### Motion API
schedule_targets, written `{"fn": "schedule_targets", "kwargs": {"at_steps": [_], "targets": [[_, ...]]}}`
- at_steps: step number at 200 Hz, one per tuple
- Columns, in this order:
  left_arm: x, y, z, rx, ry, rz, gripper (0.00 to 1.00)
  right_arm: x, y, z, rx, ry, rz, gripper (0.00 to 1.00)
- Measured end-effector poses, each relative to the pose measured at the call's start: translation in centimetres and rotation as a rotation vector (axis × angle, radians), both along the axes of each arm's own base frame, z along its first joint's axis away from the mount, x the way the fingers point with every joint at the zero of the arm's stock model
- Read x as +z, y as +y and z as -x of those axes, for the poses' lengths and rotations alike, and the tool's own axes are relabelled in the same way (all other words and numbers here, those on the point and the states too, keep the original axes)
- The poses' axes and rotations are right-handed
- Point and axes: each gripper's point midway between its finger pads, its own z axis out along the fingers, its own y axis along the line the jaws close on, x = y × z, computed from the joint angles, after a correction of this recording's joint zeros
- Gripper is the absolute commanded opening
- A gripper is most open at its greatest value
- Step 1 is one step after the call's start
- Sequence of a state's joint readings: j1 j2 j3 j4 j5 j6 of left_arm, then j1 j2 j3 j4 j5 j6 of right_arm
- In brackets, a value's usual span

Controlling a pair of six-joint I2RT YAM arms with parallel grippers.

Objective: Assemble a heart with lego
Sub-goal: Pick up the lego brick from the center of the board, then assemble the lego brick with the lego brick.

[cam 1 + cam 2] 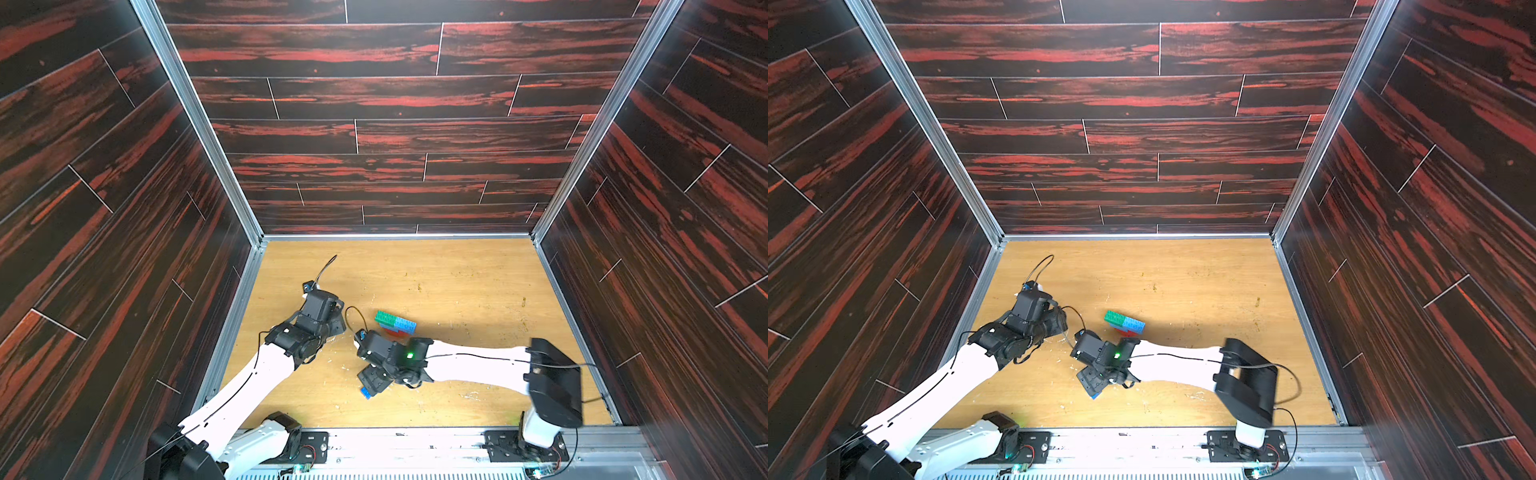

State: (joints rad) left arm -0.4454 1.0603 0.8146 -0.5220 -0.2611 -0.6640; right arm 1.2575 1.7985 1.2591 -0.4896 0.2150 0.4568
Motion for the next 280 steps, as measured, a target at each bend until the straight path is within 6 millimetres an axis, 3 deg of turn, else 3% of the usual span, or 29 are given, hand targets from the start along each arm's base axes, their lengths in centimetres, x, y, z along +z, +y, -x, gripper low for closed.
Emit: {"fn": "schedule_targets", "kwargs": {"at_steps": [31, 78, 123, 173, 200, 232, 256, 280], "targets": [[0.6, 1.6, 0.6, 0.074, -0.038, 0.0, 0.62, -2.4, 0.5, -0.4, -0.026, 0.012, 0.032, 0.74], [0.9, 3.7, 1.3, 0.16, -0.066, 0.003, 0.62, -4.0, 2.1, -0.9, -0.02, 0.011, 0.041, 0.63], [0.5, 3.8, 1.3, 0.169, -0.053, 0.003, 0.62, -5.2, 2.6, -1.5, -0.015, -0.01, 0.078, 0.51], [-0.1, 3.5, 1.3, 0.159, -0.032, 0.007, 0.62, -5.2, 2.5, -1.9, -0.006, -0.033, 0.106, 0.29], [0.0, 3.2, 1.2, 0.143, -0.03, 0.023, 0.63, -3.6, 2.5, -2.8, 0.032, -0.091, 0.125, 0.22], [0.3, 2.1, 0.3, 0.093, -0.021, 0.056, 0.64, 1.9, 2.1, -4.8, 0.131, -0.205, 0.101, 0.16], [0.7, 1.2, -0.6, 0.058, -0.02, 0.093, 0.64, 6.1, 0.2, -8.7, 0.17, -0.263, 0.064, 0.15], [0.6, 0.5, -1.0, 0.028, -0.013, 0.126, 0.64, 7.7, -2.3, -12.6, 0.203, -0.293, 0.081, 0.08]]}}
